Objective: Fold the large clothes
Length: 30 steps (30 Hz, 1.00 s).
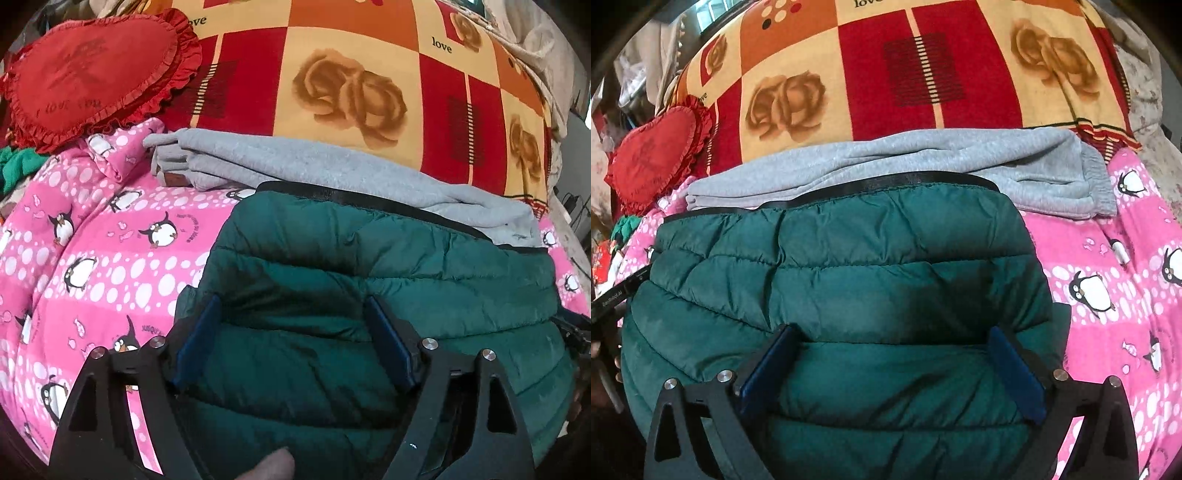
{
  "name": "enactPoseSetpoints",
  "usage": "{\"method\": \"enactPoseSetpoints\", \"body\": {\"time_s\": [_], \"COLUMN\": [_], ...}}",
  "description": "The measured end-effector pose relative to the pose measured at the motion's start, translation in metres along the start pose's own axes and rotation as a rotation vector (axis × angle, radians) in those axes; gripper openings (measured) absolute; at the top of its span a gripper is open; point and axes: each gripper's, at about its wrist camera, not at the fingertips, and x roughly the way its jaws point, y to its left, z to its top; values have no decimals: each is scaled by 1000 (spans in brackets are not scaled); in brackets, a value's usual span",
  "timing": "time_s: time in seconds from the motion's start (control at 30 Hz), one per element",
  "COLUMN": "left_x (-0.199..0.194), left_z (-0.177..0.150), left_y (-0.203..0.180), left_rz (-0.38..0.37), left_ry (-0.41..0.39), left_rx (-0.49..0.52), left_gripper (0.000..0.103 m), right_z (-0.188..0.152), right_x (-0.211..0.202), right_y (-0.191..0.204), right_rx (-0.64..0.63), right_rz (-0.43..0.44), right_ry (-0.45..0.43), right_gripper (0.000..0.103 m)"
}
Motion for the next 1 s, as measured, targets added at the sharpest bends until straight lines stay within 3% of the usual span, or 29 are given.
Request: {"method": "enactPoseSetpoints", "body": {"time_s": [0.17,0.23,0.3,0.4,0.5,0.57,0.67,0.7,0.8,1.0], "left_x": [-4,-5,-5,-8,-38,-66,-120,-136,-168,-203], "left_z": [2,2,3,7,1,-9,-41,-53,-82,-125], "left_y": [-5,-2,3,-2,-13,-22,-37,-41,-51,-64], "left_rz": [20,6,-13,23,57,41,-57,-107,-165,-36], "left_ry": [-25,-16,13,64,16,-18,-36,-21,21,54], "left_rx": [28,-6,-59,-34,14,44,55,49,47,62], "left_gripper": [82,82,82,82,81,81,84,98,103,103], "right_z": [3,3,3,0,-7,-16,-39,-49,-80,-134], "right_x": [2,2,-2,-16,-52,-78,-127,-144,-196,-249], "right_y": [5,7,9,11,15,17,15,15,20,47], "right_rx": [-4,-14,-22,-9,45,90,152,155,127,45], "right_rz": [-33,-44,-50,-53,-31,28,96,99,44,-61], "right_ry": [38,43,22,-36,-96,-87,-80,-88,-99,-134], "right_gripper": [103,103,103,103,103,103,103,103,103,103]}}
